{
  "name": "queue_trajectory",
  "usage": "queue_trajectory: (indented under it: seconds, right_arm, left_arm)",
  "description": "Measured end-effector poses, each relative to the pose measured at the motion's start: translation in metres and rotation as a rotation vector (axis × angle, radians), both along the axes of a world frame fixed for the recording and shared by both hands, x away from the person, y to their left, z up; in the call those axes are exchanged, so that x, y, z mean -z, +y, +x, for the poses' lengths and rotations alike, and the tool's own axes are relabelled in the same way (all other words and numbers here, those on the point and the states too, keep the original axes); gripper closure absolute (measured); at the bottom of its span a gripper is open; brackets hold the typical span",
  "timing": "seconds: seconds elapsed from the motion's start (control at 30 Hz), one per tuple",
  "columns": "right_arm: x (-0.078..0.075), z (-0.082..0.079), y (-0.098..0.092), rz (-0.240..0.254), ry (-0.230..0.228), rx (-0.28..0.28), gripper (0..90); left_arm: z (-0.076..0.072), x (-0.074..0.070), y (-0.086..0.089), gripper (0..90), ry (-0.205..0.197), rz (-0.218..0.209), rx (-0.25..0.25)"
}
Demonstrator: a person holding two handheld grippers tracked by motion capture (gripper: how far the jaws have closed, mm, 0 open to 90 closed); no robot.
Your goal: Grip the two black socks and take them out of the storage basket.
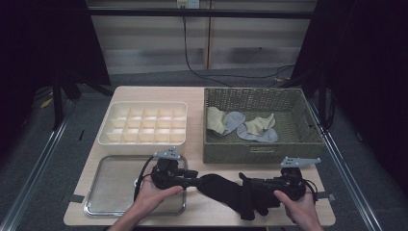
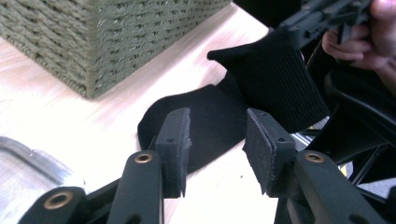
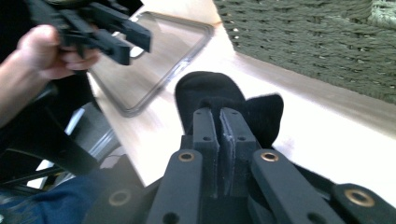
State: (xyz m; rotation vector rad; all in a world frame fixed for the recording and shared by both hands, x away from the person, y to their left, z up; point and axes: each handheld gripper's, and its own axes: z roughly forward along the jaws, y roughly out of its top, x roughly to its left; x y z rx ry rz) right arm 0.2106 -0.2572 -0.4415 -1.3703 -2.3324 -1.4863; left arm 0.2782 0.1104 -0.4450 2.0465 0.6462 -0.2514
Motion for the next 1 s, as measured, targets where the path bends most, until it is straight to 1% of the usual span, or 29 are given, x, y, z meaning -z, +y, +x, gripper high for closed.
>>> queue_trajectory:
  seconds: [0.03, 0.07, 0.1, 0.13, 0.27, 0.33, 0.4, 0.43, 0.5, 0.6, 0.67, 0.73, 0.77, 0.8, 0.9, 0.97, 1.0]
  right_arm:
    - [0.001, 0.003, 0.002, -0.007, -0.004, -0.009, 85.5]
    - [0.002, 0.007, 0.006, -0.023, 0.000, -0.011, 84.8]
    - [0.003, 0.011, 0.009, -0.027, 0.004, -0.015, 84.6]
    - [0.004, 0.014, 0.012, -0.028, 0.004, -0.019, 84.1]
    - [0.015, 0.029, 0.026, -0.066, 0.023, -0.032, 82.8]
    - [0.019, 0.033, 0.030, -0.083, 0.028, -0.035, 82.2]
    - [0.024, 0.034, 0.032, -0.113, 0.030, -0.023, 78.5]
    - [0.026, 0.035, 0.031, -0.124, 0.030, -0.010, 77.3]
    - [0.029, 0.034, 0.027, -0.125, 0.034, 0.004, 76.2]
    - [0.025, 0.030, 0.017, -0.127, 0.031, 0.039, 72.6]
    - [0.022, 0.026, 0.010, -0.130, 0.029, 0.060, 68.1]
    - [0.021, 0.021, 0.002, -0.132, 0.029, 0.082, 67.2]
    - [0.021, 0.020, -0.001, -0.135, 0.029, 0.091, 66.9]
    - [0.022, 0.019, -0.004, -0.139, 0.037, 0.107, 67.0]
    - [0.027, 0.022, -0.013, -0.153, 0.046, 0.165, 66.0]
    - [0.029, 0.025, -0.016, -0.181, 0.052, 0.187, 64.2]
    - [0.031, 0.027, -0.017, -0.203, 0.050, 0.197, 64.1]
  left_arm:
    - [0.000, 0.000, 0.001, 58.6, -0.003, 0.010, -0.003]
    - [0.000, 0.001, 0.003, 58.0, 0.002, 0.006, -0.007]
    - [-0.001, 0.002, 0.003, 57.9, 0.005, -0.002, -0.014]
    - [-0.001, 0.003, 0.005, 58.0, 0.007, 0.001, -0.014]
    - [-0.001, 0.006, 0.005, 58.0, 0.015, 0.006, -0.012]
    - [-0.001, 0.007, 0.005, 58.0, 0.016, 0.002, -0.014]
    - [0.000, 0.007, 0.006, 58.0, 0.017, 0.002, -0.013]
    - [0.000, 0.008, 0.006, 58.0, 0.016, 0.003, -0.012]
    - [0.001, 0.008, 0.007, 58.1, 0.020, 0.003, -0.017]
    - [0.001, 0.009, 0.007, 58.3, 0.022, 0.001, -0.022]
    - [0.001, 0.009, 0.007, 58.3, 0.026, 0.000, -0.022]
    - [0.002, 0.010, 0.006, 58.4, 0.023, 0.003, -0.019]
    - [0.002, 0.010, 0.005, 58.4, 0.029, 0.000, -0.023]
    - [0.003, 0.011, 0.005, 58.4, 0.025, 0.006, -0.016]
    - [0.003, 0.012, 0.004, 59.0, 0.031, 0.004, -0.019]
    - [0.004, 0.012, 0.003, 59.0, 0.027, 0.011, -0.013]
    - [0.004, 0.013, 0.003, 59.0, 0.030, 0.009, -0.015]
